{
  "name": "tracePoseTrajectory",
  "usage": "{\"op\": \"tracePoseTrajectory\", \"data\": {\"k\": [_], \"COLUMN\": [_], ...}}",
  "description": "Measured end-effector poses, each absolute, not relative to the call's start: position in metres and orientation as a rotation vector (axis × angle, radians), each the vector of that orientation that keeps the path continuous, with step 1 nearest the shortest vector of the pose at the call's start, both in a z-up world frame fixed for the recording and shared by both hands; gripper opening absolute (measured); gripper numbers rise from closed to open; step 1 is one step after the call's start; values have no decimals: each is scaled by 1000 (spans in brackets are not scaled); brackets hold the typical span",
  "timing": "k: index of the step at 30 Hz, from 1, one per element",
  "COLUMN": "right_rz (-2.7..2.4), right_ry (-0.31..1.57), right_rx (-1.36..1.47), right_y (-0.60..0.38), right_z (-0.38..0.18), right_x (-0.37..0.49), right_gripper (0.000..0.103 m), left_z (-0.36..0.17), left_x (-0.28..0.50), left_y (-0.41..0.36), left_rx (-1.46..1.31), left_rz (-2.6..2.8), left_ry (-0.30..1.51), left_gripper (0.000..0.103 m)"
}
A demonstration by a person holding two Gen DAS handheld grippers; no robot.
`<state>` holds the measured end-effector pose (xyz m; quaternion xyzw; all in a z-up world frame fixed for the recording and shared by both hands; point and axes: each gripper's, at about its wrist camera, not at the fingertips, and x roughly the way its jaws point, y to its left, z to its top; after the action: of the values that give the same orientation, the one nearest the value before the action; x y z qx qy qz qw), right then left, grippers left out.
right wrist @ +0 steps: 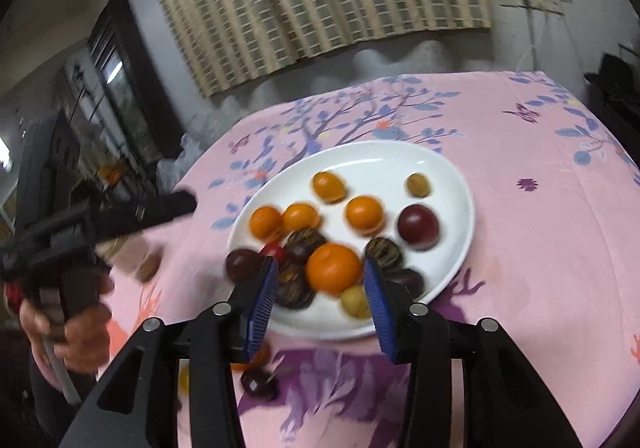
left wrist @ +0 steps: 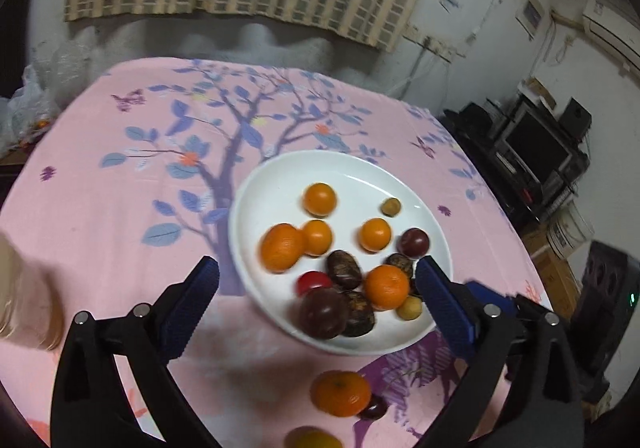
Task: Organize fruits
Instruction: 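Release the yellow tomato and plum onto the white plate, then grasp a red cherry with the right tool while the left tool grasps a yellow lemon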
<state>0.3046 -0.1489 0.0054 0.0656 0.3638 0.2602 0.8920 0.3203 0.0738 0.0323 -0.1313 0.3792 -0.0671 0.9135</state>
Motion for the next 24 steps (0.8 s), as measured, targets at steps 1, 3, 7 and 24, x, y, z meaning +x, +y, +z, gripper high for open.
{"op": "tracePoseTrajectory", "data": {"k": [1, 3, 7, 24], "right_rz": [571, 616, 670, 594], "right_ry": [770, 804, 898, 929], "right_rx": [95, 51, -103, -273], "right_y": [-140, -128, -98, -67], "right_z": [4, -1, -20, -57], "right_x": [295, 283, 262, 258], "right_gripper": [45, 45, 45, 37], "left_z": [32, 27, 12, 15], "left_x": [312, 297, 274, 252], "left_y": [80, 92, 120, 119], "left_rx": [-268, -256, -278, -249], "left_rz": [-112, -38, 70, 93], "left_ry": [766, 748, 742, 725], "left_gripper": [98, 98, 98, 98]}}
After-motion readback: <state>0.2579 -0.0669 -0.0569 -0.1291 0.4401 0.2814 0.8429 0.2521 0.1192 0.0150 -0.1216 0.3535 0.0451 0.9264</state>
